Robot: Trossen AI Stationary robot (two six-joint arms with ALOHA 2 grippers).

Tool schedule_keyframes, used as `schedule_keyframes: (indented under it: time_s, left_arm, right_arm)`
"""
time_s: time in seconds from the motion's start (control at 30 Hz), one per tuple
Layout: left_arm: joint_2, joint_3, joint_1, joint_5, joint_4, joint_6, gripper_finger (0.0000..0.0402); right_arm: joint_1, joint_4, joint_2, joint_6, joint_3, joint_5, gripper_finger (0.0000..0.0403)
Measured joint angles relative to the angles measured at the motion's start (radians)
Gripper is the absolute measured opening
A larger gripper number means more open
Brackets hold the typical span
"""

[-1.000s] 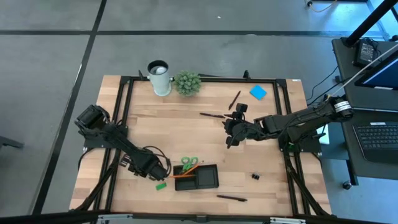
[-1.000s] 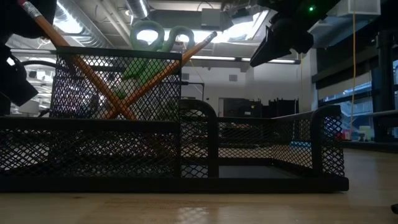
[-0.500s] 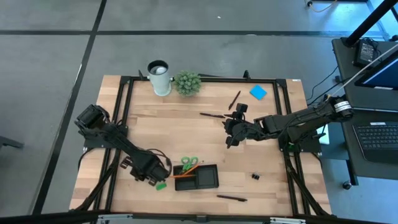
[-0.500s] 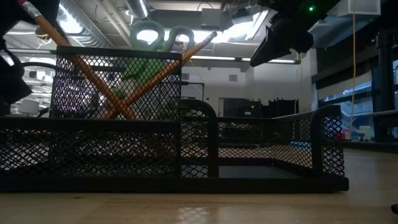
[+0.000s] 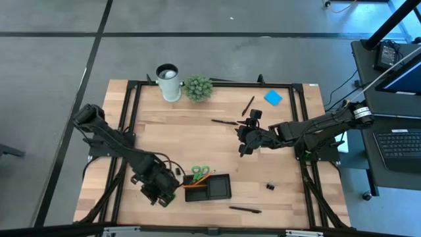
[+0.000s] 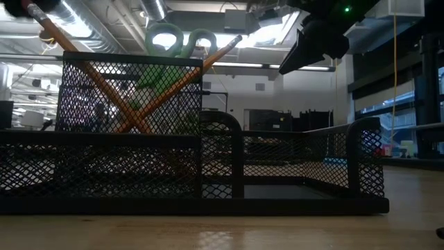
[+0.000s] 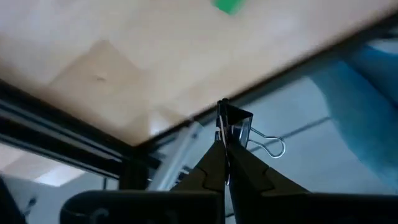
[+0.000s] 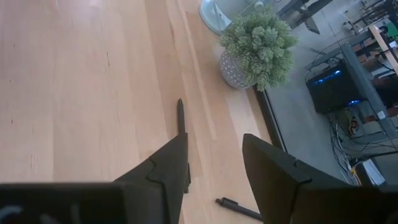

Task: Pick and place office supplies into organizer
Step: Put the left black binder clip into the black desk organizer

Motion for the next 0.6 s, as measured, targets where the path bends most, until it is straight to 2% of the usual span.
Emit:
schedule_keyframes:
  time_s: [0.07,0.13,0.2,0.3,0.37,0.43,0.6]
  left_arm:
    - [-0.024,0.011,-0.014,-0.044,0.058,0.025,0.0003]
    - [-0.047,0.013,-0.03,-0.137,0.166,0.068,0.0003]
    - [-0.059,0.014,-0.047,-0.302,0.28,0.144,0.0003]
    - [-0.054,0.014,-0.081,-0.607,0.416,0.292,0.0003]
    - [-0.035,0.015,-0.101,-0.748,0.464,0.353,0.0003]
    - [-0.008,0.014,-0.122,-0.833,0.48,0.378,0.0003]
    - [0.082,0.014,-0.163,-0.955,0.527,0.386,0.0003]
  right_arm:
    - [0.0,0.0,0.0,0.0,0.0,0.0,0.0156]
    - [0.0,-0.003,0.0,0.0,0.0,0.0,0.0156]
    - [0.0,-0.005,0.0,0.001,0.0,0.0,0.0156]
    - [0.0,-0.005,0.0,0.004,0.0,0.0,0.0156]
    - [0.0,-0.004,0.0,0.025,0.0,0.0,0.0156]
    - [0.0,-0.004,0.0,0.029,0.0,0.0,0.0156]
    - [0.0,-0.004,0.0,0.033,0.0,0.0,0.0156]
